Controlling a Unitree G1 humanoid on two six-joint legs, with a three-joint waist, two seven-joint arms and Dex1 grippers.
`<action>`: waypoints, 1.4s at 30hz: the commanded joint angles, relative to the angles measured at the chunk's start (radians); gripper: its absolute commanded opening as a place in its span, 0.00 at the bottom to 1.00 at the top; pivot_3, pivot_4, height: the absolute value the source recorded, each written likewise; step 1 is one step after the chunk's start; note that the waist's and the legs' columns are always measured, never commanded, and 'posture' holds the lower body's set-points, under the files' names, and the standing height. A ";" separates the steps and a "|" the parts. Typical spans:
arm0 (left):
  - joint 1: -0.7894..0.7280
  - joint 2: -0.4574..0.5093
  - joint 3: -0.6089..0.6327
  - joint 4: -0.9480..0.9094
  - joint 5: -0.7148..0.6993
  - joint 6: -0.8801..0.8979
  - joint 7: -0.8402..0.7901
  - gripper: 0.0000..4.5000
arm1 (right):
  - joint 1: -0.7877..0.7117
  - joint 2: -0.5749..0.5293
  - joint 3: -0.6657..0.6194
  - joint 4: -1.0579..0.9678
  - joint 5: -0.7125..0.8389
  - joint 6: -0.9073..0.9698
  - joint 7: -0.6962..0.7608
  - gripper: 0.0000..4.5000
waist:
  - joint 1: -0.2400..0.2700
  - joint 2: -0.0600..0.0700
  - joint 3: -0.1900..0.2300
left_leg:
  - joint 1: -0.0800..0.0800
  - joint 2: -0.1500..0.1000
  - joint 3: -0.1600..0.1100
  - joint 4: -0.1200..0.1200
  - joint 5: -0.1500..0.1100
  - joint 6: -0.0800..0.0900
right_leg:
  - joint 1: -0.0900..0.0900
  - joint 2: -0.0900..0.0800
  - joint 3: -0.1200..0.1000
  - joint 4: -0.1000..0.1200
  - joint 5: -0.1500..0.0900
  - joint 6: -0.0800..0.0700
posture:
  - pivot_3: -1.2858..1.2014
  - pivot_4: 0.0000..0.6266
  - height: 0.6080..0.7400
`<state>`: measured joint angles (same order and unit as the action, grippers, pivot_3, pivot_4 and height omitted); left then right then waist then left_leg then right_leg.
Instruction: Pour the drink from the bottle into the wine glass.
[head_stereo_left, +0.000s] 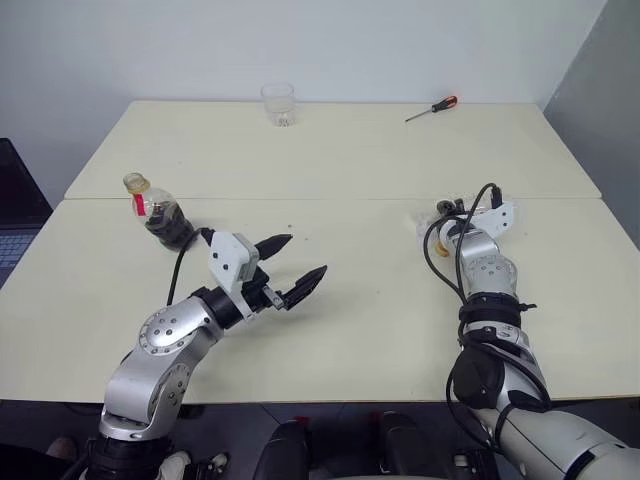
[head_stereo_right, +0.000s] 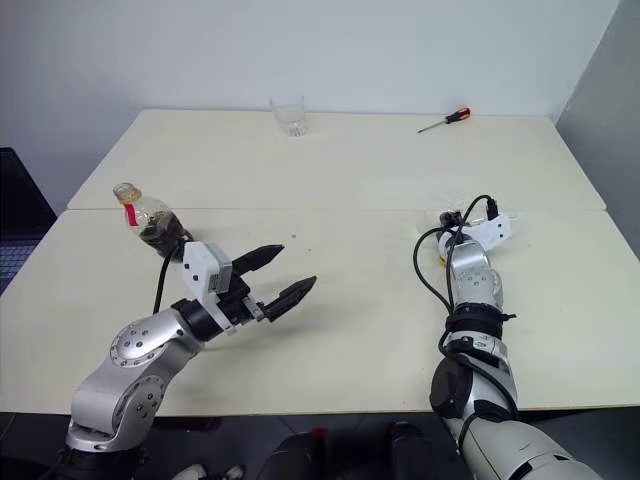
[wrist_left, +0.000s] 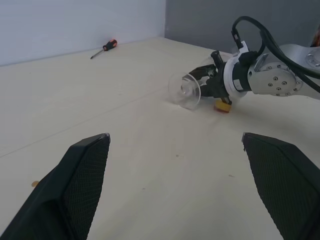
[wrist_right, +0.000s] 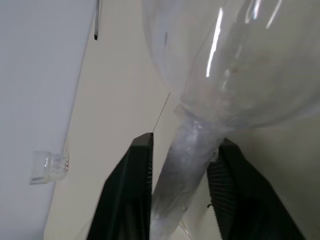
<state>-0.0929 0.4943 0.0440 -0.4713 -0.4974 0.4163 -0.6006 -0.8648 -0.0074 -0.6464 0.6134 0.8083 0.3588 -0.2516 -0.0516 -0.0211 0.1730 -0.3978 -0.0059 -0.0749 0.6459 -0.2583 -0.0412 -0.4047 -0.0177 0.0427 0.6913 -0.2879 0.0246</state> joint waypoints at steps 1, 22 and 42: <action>-0.003 -0.004 0.010 -0.027 -0.011 -0.005 -0.003 1.00 | -0.011 -0.016 0.010 -0.021 -0.004 -0.009 0.005 0.12 | 0.001 0.000 0.000 | 0.000 0.000 0.000 0.000 0.000 0.000 | 0.000 0.000 0.000 0.000 0.000 0.000 | 0.52 0.24 1.00; 0.400 -0.055 0.234 -0.237 -0.056 -0.029 0.123 1.00 | 0.046 0.117 0.741 -0.064 -0.615 -0.537 0.549 0.05 | 0.003 0.003 0.002 | 0.000 0.001 -0.005 0.000 0.000 0.000 | -0.001 -0.001 0.000 -0.002 0.000 0.000 | 0.52 0.24 1.00; 0.584 -0.160 0.218 -0.337 0.008 -0.121 0.205 1.00 | 0.031 0.283 0.816 0.469 -0.789 -1.019 0.546 0.05 | 0.009 0.002 0.002 | 0.001 0.001 -0.004 -0.001 0.000 0.000 | 0.000 0.000 0.000 -0.002 0.000 -0.001 | 0.52 0.24 1.00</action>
<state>0.4941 0.3376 0.2655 -0.7837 -0.4900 0.3177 -0.4020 -0.8040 0.1308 0.1770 1.0898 0.0133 -0.6254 0.2884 -0.0429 -0.0195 0.1746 -0.3965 -0.0052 -0.0788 0.6454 -0.2584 -0.0416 -0.4044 -0.0179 0.0432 0.6892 -0.2876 0.0239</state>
